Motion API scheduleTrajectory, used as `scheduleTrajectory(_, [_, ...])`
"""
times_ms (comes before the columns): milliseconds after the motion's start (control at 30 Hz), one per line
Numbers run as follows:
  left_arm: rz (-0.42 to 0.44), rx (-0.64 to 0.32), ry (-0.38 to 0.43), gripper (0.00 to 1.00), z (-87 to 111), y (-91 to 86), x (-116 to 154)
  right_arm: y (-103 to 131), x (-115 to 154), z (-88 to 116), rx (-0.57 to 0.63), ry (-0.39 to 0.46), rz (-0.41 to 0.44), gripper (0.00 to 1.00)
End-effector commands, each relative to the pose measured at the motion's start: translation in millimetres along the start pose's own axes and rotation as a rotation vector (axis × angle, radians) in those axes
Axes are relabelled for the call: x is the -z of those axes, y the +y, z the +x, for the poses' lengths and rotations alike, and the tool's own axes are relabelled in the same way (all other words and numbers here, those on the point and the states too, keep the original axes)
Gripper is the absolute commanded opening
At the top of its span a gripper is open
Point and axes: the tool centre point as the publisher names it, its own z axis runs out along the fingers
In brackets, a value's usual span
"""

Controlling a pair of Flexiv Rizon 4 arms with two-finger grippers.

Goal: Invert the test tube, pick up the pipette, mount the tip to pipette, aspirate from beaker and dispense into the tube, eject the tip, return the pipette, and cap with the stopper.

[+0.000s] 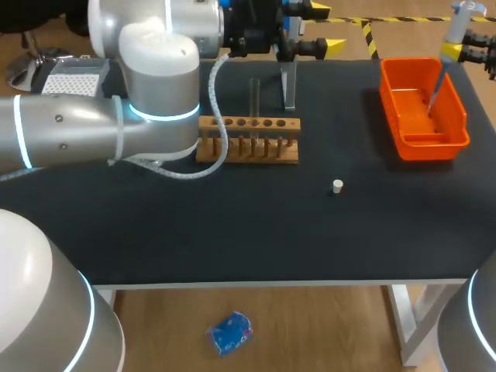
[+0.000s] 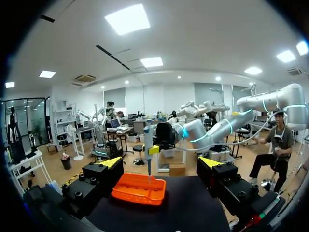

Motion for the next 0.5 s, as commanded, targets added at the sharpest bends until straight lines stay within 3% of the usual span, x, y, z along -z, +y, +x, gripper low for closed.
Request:
scheduleTrajectory(33, [-0.006, 0.002, -0.001, 1.0, -6.1, -0.2, -12.6, -10.6, -2.5, -24.1, 0.001, 0.066, -0.021, 0.0])
scheduleTrajectory(233, [-0.018, 0.011, -0.006, 1.0, -9.4, 3.5, -17.2, -15.3, -4.6, -35.5, -0.01, 0.076, -0.05, 0.0])
scheduleTrajectory(500, [-0.026, 0.0, 0.005, 1.0, -9.3, 1.6, -20.3, -10.8, -2.3, -35.7, -0.008, 0.073, -0.069, 0.0])
